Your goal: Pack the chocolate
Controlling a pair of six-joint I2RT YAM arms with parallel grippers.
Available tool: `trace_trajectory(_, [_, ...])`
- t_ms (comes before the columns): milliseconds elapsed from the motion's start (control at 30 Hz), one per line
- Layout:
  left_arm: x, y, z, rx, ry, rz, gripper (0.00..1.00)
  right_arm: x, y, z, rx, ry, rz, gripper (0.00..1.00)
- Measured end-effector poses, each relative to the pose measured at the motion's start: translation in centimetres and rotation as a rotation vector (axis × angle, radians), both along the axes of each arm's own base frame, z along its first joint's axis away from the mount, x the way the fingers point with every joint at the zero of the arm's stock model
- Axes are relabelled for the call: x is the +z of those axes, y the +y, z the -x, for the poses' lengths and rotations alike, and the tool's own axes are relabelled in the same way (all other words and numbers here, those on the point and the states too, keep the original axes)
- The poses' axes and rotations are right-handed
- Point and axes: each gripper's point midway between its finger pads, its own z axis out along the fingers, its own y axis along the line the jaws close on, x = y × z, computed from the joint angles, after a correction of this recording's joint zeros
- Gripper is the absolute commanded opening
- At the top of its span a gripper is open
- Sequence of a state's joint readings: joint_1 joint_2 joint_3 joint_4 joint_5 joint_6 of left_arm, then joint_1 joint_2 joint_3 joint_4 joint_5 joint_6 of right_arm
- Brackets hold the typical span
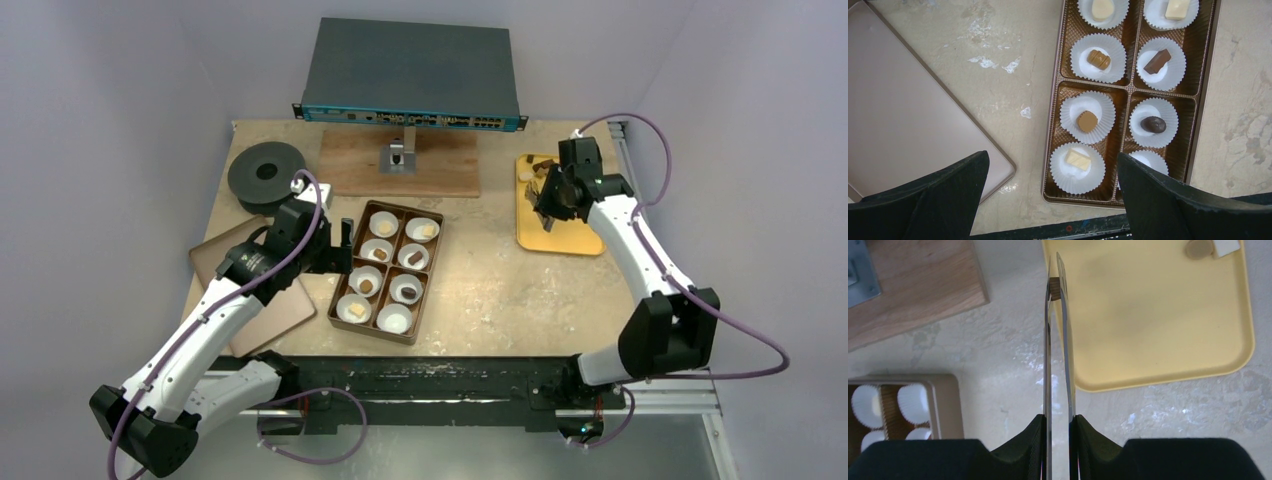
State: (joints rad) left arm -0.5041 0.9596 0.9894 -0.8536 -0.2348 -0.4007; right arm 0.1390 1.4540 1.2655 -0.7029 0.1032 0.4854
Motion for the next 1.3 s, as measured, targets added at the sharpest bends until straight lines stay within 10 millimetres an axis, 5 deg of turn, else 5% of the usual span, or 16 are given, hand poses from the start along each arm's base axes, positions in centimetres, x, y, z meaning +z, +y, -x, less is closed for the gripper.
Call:
trace_trajectory(533, [-0.2, 0.0, -0.1, 0.003, 0.008, -0.008, 1.00, 5.0, 9.6, 8.0, 0.302, -0.038, -0.149, 0.25])
trace_trajectory(933, [-0.7, 0.1, -0.3, 0.009, 0.022, -0.024, 1.00, 5.0, 16.7, 14.5, 0.570, 0.025, -0.186, 0.25])
trace_trajectory(1300, [-1.0, 0.3, -0.4, 0.019, 0.028, -0.040, 1.00, 4.1, 20.9, 20.1, 0.791, 0.097, -0.162, 0.25])
